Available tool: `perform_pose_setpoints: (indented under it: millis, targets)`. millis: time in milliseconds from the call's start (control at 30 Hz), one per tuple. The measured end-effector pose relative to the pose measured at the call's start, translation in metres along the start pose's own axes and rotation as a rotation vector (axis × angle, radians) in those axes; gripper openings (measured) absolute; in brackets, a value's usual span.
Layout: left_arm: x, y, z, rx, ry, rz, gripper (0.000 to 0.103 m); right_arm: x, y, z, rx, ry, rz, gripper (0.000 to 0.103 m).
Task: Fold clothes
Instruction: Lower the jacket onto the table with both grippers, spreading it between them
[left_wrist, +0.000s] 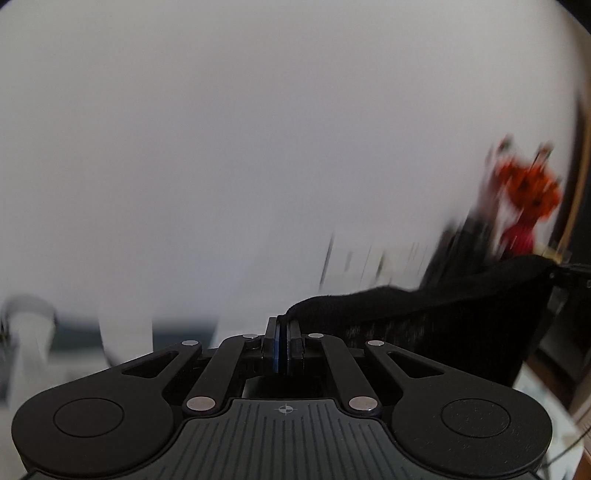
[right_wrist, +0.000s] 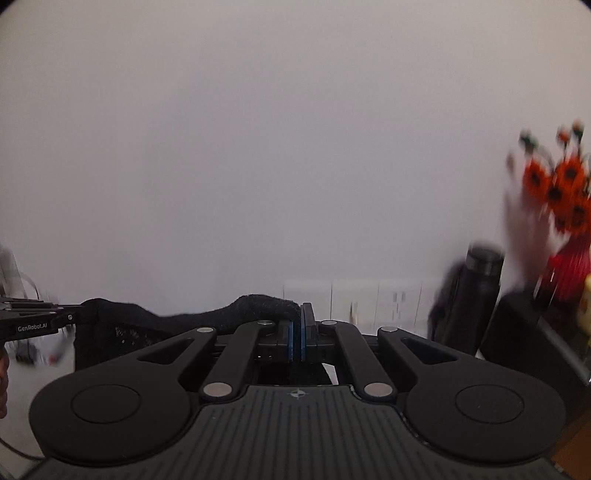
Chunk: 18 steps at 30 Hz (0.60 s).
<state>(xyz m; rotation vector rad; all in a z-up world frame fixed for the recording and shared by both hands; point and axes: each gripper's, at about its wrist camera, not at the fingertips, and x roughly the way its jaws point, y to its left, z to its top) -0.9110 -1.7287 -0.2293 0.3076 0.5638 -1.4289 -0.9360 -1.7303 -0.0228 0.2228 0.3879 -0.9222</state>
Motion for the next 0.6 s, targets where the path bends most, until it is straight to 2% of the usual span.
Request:
perform_pose_setpoints:
  millis: [133, 233, 333, 433, 500, 600]
  targets:
    - [0.03, -0.002, -0.037, -0.045, 0.108, -0.002, 0.003, 0.041, -0.013, -0.052, -0.028, 0.116, 0.007, 0.004]
    - [0.036, 0.004, -0.052, -0.057, 0.146, -0.006, 0.003, 0.06, -0.017, -0.074, -0.023, 0.182, 0.046, 0.004]
    - [0.054, -0.002, -0.048, -0.08, 0.171, -0.002, 0.003, 0.076, -0.015, -0.087, -0.02, 0.228, 0.058, 0.004]
    - [0.054, 0.021, -0.046, -0.102, 0.186, -0.011, 0.003, 0.093, -0.012, -0.1, -0.018, 0.275, 0.069, 0.004]
    - [0.058, 0.026, -0.049, -0.092, 0.21, -0.02, 0.003, 0.104, -0.009, -0.109, -0.016, 0.306, 0.077, 0.004]
    - [0.085, 0.015, -0.054, -0.059, 0.251, -0.011, 0.003, 0.124, -0.003, -0.131, -0.042, 0.363, 0.084, 0.004]
